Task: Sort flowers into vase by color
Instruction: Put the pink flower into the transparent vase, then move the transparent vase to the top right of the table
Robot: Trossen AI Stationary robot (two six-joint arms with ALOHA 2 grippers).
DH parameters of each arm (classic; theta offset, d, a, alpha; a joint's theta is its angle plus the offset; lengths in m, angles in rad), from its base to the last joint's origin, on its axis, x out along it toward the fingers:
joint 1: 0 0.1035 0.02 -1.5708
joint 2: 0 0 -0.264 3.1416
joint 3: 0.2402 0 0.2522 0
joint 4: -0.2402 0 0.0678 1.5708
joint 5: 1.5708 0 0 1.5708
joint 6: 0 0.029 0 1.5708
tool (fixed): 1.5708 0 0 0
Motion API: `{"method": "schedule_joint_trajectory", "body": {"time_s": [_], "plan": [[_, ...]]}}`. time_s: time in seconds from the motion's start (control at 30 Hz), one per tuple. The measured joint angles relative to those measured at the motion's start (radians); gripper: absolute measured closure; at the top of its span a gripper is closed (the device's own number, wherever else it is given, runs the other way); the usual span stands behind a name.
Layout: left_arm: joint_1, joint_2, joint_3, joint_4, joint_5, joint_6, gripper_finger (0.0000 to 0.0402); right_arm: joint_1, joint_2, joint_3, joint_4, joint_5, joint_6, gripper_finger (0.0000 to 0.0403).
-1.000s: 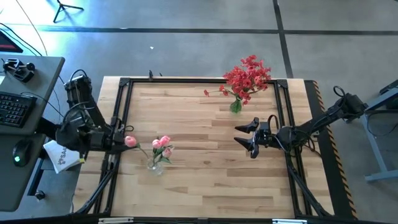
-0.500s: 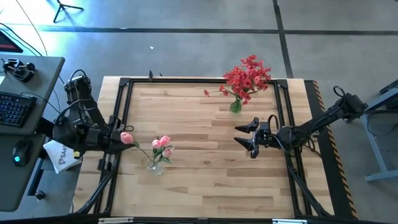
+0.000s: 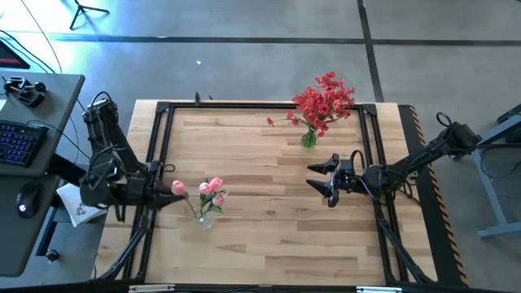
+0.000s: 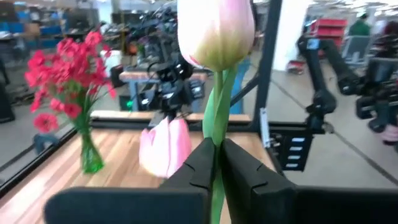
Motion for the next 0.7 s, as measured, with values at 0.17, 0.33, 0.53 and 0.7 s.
{"method": "schedule_joint_trajectory", "body": {"time_s": [0.17, 0.33, 0.53, 0.7], "plan": [[0.0, -0.002, 0.0, -0.042, -0.004, -0.095, 0.0331, 0.0, 0.0, 0.0, 0.0, 0.0, 0.0, 0.0144], [0.0, -0.063, 0.0, -0.081, 0.082, -0.162, 0.0257, 0.0, 0.0, 0.0, 0.0, 0.0, 0.0, 0.0144], [0.002, -0.128, 0.0, -0.278, 0.202, -0.398, 0.0222, 0.0, 0.0, 0.0, 0.0, 0.0, -0.011, 0.0144], [0.002, -0.123, 0.0, -0.472, 0.377, -0.717, 0.0231, 0.0, 0.0, 0.0, 0.0, 0.0, -0.011, 0.0144]]}}
